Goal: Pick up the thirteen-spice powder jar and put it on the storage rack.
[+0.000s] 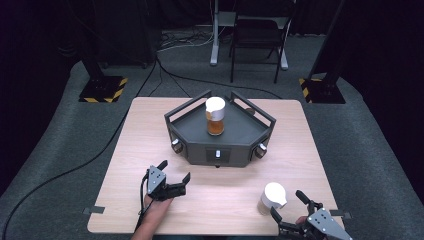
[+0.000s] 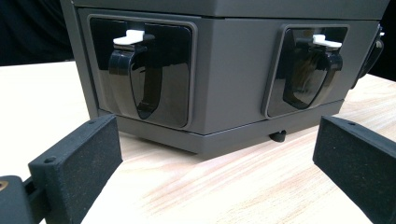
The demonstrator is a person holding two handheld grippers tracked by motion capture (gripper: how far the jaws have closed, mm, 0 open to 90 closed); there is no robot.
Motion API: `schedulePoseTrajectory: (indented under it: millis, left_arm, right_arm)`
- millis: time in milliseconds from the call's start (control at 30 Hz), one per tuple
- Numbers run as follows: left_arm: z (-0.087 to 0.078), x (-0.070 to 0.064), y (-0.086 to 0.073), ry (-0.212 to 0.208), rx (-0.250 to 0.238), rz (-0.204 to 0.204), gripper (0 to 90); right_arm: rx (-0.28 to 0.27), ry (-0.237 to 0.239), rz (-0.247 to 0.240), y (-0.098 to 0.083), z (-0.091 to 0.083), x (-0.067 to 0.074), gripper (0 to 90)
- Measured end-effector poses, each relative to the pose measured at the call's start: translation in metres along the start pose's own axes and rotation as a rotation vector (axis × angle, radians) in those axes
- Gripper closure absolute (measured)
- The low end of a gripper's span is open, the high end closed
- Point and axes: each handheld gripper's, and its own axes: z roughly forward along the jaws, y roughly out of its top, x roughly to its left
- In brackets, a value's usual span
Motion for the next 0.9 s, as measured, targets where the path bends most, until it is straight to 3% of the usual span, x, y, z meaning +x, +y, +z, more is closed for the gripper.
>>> schedulePoseTrajectory:
  millis: [900]
  left_arm:
    - [0.0,0.0,0.0,0.001,-0.002,0.001,1.0]
  right_arm:
    - [0.025,0.031,-0.003,0.003,0.026,-0.002,0.0]
